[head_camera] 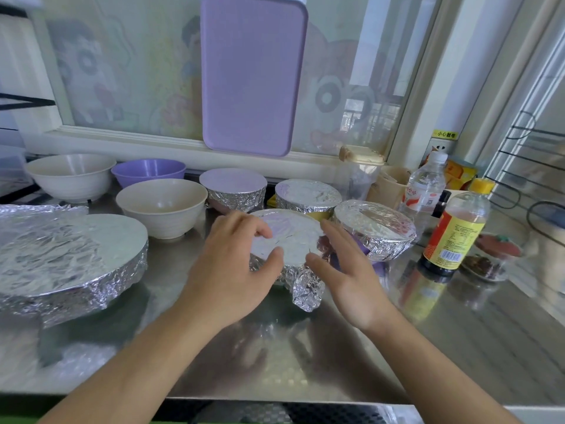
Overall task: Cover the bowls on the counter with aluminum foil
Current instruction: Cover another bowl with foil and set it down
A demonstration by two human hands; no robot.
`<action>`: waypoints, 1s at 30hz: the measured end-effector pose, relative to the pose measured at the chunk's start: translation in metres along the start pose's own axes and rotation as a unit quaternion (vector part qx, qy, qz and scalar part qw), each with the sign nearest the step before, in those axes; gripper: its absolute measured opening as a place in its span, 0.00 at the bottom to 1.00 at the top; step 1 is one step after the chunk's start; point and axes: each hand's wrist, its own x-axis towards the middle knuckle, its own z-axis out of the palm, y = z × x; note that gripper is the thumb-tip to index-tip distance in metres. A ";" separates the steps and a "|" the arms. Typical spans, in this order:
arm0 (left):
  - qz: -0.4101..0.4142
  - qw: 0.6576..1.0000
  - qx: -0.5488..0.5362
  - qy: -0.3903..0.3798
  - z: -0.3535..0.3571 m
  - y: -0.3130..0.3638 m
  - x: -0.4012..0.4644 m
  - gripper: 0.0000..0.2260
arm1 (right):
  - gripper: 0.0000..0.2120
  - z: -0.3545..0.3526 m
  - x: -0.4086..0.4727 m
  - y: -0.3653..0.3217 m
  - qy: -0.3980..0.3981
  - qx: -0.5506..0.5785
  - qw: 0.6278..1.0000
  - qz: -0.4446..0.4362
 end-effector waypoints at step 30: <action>-0.132 0.935 0.247 -0.220 0.004 0.028 0.028 0.60 | 0.24 0.039 -0.042 0.005 0.107 -0.243 0.964 -0.008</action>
